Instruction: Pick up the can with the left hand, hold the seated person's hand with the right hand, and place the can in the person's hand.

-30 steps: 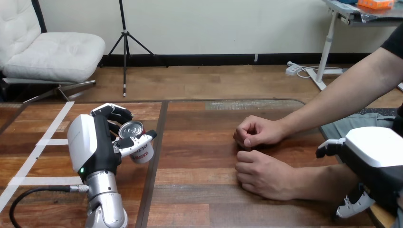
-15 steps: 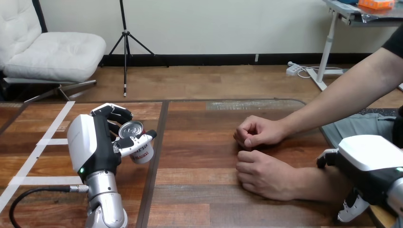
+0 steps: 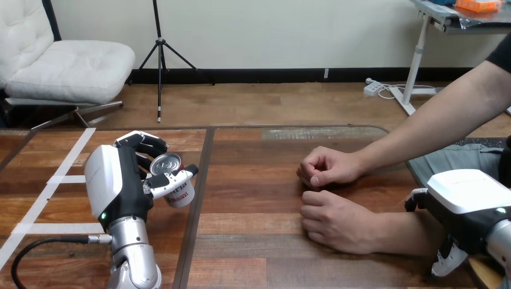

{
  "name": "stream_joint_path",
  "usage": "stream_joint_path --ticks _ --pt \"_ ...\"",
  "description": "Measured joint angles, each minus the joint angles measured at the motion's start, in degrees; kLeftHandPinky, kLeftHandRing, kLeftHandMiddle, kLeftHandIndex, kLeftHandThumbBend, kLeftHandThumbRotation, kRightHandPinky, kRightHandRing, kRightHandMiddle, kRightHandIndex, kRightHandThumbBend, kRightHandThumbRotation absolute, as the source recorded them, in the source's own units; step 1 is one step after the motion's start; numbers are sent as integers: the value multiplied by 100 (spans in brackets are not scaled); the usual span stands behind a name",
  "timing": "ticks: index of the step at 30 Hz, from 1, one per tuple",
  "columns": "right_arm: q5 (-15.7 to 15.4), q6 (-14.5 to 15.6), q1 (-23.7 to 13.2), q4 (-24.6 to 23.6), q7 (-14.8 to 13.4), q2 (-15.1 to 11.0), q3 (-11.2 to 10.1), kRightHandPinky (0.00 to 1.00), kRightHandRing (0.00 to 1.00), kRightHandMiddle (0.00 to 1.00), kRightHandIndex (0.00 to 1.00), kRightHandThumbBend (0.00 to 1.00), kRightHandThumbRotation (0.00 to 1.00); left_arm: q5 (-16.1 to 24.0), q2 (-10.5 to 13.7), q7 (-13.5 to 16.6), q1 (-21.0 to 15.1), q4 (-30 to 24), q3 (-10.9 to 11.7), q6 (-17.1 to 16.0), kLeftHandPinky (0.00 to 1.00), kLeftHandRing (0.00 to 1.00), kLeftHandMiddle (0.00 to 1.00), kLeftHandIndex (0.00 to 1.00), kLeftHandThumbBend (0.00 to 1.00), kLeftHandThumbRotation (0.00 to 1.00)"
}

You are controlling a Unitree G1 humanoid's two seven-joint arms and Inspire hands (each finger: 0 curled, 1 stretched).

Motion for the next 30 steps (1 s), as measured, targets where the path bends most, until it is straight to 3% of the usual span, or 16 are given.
stream_joint_path --ticks 17,30 --pt "-98 -5 -309 376 -36 -14 356 73 79 80 77 93 0 -8 -1 -3 0 -1 8 0 34 38 44 44 75 0" --pt "-102 -53 -532 720 -234 -14 582 73 79 79 77 92 0 -12 0 -4 0 -1 15 0 34 39 44 45 74 0"
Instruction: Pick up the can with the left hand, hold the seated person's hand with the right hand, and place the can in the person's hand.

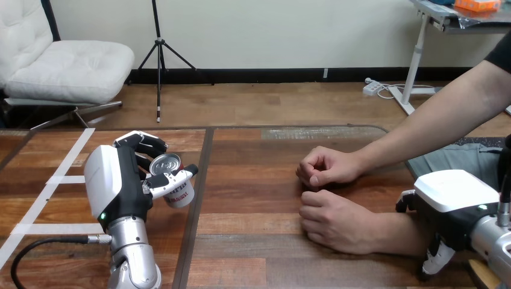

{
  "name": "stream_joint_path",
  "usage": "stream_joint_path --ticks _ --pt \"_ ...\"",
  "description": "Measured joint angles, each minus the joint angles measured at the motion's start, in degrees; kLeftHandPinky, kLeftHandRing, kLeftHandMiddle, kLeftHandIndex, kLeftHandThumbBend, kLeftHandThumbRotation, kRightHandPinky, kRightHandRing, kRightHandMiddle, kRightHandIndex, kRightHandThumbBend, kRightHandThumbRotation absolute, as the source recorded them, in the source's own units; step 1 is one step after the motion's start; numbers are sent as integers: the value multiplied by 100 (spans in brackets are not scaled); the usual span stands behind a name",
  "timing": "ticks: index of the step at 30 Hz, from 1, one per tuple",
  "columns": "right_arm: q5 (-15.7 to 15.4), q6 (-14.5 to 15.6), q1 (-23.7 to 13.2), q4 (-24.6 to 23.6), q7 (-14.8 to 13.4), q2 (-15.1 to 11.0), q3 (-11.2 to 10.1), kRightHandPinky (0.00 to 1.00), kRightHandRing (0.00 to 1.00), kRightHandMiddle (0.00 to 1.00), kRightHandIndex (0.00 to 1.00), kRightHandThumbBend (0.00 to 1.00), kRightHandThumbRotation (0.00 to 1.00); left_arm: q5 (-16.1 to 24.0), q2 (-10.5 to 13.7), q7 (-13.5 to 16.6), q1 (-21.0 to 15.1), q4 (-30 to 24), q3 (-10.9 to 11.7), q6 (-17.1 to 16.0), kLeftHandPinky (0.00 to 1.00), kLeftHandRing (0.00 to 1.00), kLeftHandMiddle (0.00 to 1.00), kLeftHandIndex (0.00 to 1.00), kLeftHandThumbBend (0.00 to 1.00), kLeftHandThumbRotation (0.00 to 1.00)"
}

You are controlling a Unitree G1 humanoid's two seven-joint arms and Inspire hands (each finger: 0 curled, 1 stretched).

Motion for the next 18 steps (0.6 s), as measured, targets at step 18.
stream_joint_path --ticks 18 --pt "94 -180 -101 416 -536 7 98 72 78 79 76 93 0 2 0 -5 0 -6 3 0 34 39 44 45 74 0"
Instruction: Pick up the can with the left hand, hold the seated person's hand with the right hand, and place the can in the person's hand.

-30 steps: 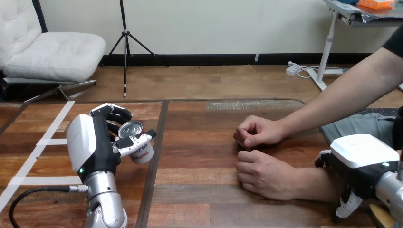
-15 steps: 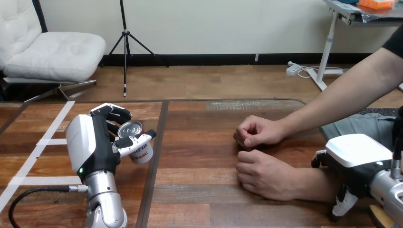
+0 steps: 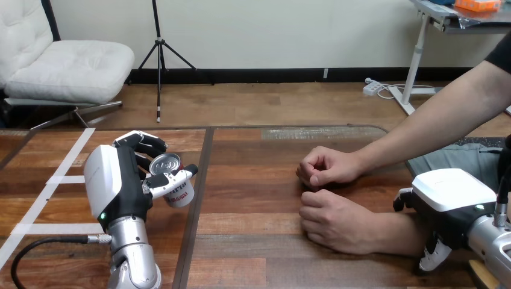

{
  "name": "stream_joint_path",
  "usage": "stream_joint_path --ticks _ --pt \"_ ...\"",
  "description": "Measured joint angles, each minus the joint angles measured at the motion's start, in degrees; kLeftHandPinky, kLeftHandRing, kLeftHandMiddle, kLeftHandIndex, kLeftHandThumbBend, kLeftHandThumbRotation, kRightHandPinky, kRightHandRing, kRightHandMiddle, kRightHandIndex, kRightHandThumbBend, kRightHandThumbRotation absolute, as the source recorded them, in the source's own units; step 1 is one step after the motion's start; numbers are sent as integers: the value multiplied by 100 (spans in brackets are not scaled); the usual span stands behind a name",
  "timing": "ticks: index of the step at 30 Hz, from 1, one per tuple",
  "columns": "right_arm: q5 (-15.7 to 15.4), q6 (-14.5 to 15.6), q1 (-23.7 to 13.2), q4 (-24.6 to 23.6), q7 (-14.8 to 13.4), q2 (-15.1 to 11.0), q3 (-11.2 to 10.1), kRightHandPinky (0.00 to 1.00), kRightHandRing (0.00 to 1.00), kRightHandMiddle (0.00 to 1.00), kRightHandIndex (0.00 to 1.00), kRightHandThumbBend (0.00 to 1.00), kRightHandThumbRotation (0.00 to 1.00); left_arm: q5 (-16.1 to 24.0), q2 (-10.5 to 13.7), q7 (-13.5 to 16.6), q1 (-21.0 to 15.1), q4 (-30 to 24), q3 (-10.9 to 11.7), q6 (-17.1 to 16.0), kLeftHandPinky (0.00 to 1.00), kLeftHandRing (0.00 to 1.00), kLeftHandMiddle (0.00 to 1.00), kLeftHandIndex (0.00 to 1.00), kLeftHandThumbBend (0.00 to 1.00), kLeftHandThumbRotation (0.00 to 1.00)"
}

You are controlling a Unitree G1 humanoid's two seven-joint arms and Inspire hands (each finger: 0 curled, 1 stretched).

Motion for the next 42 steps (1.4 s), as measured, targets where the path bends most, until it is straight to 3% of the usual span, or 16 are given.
stream_joint_path --ticks 18,42 --pt "138 -74 -117 334 -481 31 205 75 80 80 78 89 4 -3 0 -65 6 -25 4 0 34 38 44 45 74 0" --pt "270 -90 -447 736 -546 46 449 79 84 85 82 86 8 0 1 -73 43 -186 11 0 33 38 44 45 74 0"
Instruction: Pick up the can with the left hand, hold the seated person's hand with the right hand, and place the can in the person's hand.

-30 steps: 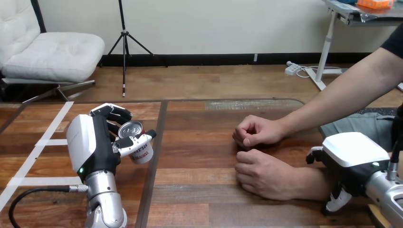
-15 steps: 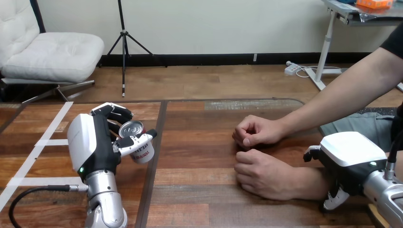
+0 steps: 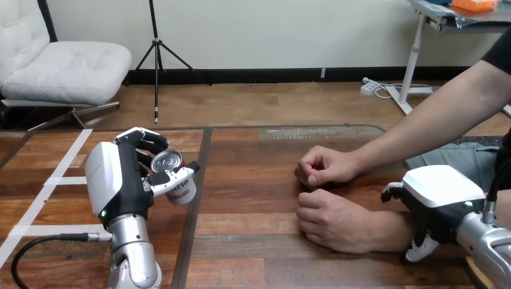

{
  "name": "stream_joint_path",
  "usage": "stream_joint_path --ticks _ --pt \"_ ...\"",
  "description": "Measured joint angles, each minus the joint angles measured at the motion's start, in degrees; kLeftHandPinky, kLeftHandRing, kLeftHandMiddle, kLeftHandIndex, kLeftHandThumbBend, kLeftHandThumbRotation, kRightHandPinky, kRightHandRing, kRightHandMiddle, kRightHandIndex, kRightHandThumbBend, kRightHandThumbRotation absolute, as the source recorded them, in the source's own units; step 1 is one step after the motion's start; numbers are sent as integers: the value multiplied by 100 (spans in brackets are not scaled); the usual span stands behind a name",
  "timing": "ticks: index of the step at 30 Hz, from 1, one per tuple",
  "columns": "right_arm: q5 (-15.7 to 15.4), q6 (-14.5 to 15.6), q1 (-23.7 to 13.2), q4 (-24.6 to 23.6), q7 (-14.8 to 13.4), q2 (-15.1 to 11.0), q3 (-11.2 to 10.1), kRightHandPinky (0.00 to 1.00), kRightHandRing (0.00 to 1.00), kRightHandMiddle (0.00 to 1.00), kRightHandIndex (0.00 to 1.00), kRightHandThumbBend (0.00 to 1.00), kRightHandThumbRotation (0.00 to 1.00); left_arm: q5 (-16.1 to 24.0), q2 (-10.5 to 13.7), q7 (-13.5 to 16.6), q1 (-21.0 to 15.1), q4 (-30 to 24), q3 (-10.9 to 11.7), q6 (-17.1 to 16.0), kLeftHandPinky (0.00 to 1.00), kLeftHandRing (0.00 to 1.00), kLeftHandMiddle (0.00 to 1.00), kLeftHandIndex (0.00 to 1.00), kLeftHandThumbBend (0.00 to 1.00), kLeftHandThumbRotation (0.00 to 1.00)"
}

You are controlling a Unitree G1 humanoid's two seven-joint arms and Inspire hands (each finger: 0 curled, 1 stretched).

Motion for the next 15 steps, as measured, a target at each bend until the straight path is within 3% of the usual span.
stream_joint_path --ticks 7,15 --pt "5 181 -182 74 240 5 126 83 88 88 85 84 13 1 1 0 25 -30 1 0 33 38 44 45 74 0" --pt "72 293 -396 298 311 36 223 83 88 89 86 85 11 1 1 -1 49 -64 1 0 33 38 44 45 74 0"
